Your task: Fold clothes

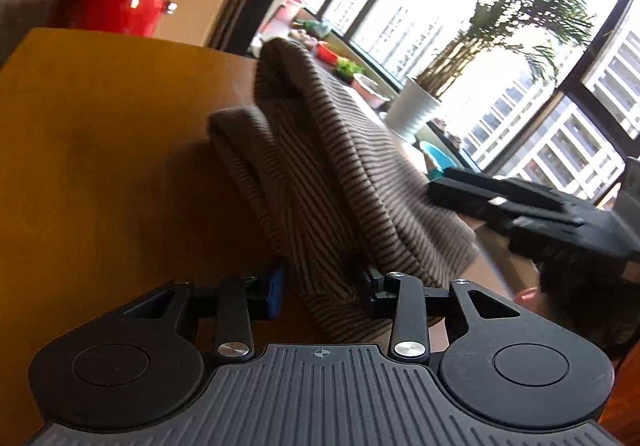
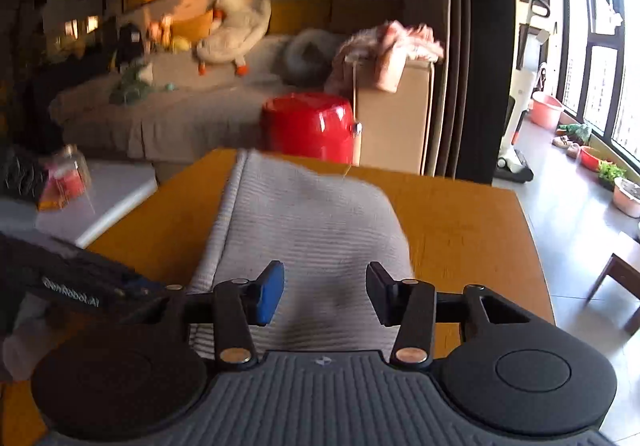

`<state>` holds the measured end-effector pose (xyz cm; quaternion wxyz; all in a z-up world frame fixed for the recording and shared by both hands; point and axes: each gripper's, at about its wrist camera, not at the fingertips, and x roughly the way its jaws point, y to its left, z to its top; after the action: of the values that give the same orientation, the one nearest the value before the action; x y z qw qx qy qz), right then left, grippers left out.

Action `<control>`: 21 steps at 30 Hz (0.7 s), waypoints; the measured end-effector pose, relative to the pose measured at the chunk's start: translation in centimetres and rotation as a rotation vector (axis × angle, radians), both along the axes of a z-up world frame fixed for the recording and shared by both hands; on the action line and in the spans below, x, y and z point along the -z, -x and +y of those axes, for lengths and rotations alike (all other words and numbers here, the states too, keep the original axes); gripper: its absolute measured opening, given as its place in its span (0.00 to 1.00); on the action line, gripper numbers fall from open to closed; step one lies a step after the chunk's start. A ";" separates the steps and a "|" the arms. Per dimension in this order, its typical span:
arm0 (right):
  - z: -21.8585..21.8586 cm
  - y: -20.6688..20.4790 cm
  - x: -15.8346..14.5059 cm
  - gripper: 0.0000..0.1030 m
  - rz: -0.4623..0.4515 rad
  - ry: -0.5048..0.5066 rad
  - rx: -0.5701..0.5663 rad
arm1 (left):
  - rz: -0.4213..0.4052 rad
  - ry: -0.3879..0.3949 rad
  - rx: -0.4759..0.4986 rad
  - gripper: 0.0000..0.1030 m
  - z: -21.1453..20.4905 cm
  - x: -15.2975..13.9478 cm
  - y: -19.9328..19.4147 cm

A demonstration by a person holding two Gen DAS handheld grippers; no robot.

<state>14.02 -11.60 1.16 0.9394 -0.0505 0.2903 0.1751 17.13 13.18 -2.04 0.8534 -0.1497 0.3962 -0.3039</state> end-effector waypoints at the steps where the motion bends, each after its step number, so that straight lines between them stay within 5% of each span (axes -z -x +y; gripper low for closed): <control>1: 0.1 -0.3 0.6 0.46 0.017 0.025 0.004 | 0.003 0.006 0.014 0.38 -0.4 0.1 -0.1; 13: 0.2 0.3 1.2 0.51 -0.009 0.068 0.001 | -0.011 -0.043 -0.079 0.47 1.2 -0.3 0.0; 17: 0.0 0.4 0.4 0.66 -0.019 0.061 0.018 | -0.006 -0.068 -0.133 0.47 2.6 -0.3 -0.1; 21: -0.4 1.2 -1.3 0.67 -0.059 0.050 0.014 | 0.000 -0.059 -0.144 0.46 3.1 -0.4 -0.1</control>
<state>12.86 -11.96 2.46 0.9473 -0.0768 0.2669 0.1596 17.22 16.25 -1.61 0.8770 -0.1524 0.3933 -0.2301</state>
